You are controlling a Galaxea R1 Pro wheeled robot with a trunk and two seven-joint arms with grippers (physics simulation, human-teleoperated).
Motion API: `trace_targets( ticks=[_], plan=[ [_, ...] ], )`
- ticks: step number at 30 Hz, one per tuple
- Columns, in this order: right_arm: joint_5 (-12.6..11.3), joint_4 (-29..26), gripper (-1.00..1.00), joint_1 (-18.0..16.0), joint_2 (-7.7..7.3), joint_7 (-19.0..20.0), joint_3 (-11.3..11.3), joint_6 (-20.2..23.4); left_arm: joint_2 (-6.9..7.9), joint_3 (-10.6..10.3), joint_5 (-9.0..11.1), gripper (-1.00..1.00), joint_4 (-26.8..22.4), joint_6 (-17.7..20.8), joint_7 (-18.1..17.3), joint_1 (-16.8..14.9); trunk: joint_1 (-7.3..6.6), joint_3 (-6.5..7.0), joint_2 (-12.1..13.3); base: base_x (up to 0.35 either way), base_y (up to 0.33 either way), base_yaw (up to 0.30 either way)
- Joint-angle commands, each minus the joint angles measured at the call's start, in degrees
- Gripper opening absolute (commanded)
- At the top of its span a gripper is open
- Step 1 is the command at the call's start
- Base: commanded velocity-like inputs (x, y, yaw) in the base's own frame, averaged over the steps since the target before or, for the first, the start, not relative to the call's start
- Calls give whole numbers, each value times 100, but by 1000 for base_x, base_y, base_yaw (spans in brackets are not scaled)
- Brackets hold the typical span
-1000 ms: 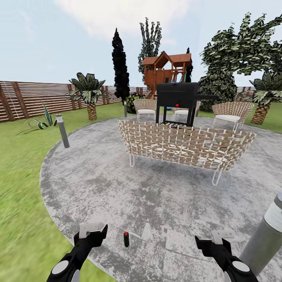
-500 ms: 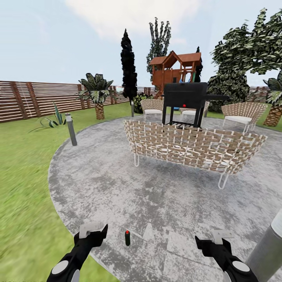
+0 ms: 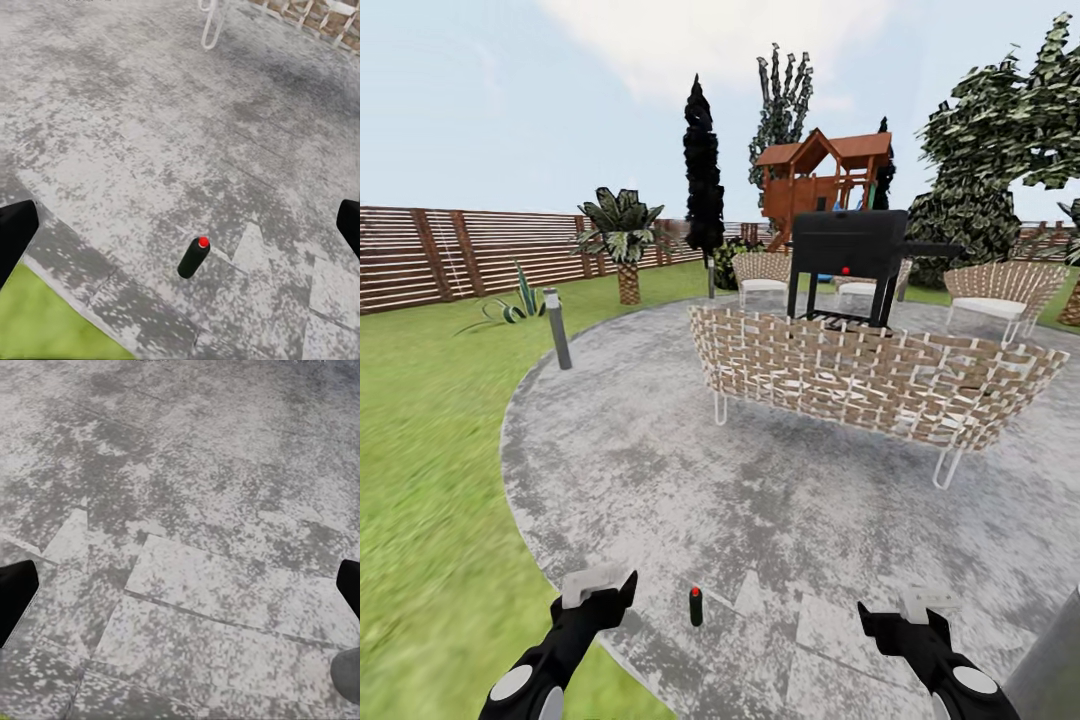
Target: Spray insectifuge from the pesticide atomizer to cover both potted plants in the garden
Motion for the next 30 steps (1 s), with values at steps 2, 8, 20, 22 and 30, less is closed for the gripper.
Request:
trace_targets(
  ticks=[2, 8, 20, 22, 30],
  plan=[
    [0, -9, 100, -1, -1, 2, -1, 31, -3, 4, 56, 100, -8, 33, 3, -2, -1, -5, -2, 0, 0, 245],
    [0, -9, 100, -1, -6, 3, -1, 31, -3, 4, 57, 100, -8, 33, 3, -2, -1, -5, -2, 0, 0, 156],
    [0, -17, 100, -1, -6, 3, -1, 31, -3, 4, 65, 100, -8, 33, 3, -2, -1, -5, -2, 0, -68, 9],
    [0, -17, 100, -1, -5, 3, -1, 31, -3, 4, 65, 100, -8, 33, 3, -2, -1, -5, -2, 0, -273, 68],
    [0, -17, 100, -1, -6, 3, -1, 31, -3, 4, 66, 100, -8, 33, 3, -2, -1, -5, -2, 0, -104, 218]
  ],
)
